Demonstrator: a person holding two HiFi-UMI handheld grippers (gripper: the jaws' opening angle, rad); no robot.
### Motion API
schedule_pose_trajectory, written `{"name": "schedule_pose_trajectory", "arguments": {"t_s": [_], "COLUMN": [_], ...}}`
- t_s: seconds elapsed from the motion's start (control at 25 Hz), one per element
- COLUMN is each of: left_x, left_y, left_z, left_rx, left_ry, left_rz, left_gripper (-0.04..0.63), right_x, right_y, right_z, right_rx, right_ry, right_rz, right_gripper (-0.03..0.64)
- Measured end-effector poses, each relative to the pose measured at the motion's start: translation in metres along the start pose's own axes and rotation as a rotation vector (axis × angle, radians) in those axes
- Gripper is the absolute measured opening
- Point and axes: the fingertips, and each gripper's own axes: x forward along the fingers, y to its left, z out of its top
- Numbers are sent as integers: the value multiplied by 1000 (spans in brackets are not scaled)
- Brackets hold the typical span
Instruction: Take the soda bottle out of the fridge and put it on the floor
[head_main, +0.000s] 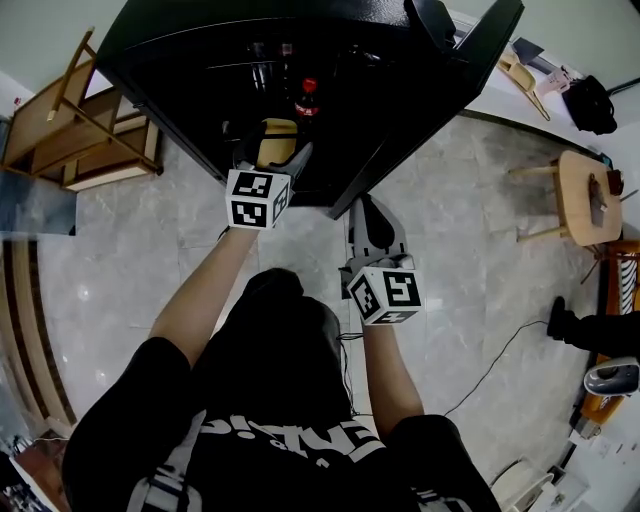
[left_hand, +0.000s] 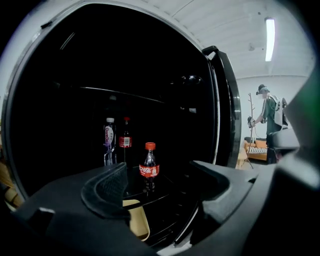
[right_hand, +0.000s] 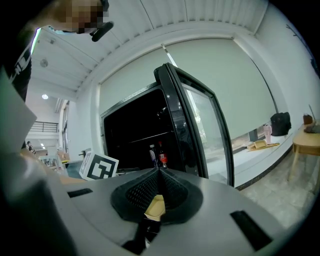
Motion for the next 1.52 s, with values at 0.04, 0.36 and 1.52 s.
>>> {"name": "schedule_pose_trajectory", "arguments": {"t_s": [0.04,0.36,1.52], "left_x": [5,56,116], "left_y": [2,14,26], "left_z": [-3,-18,-28], "left_rx": [4,55,69], "left_ry": [-1,-22,-3], "left_rz": [1,7,-39], "left_gripper": [379,379,301], "right_x": [2,8,1], "right_y": [-1,-16,-22], "right_z": [-2,-18,-63], "right_rx": [0,10,104], "right_ry": [-5,-16,54], "right_rz": [0,-17,-92], "right_gripper": [23,23,23]}}
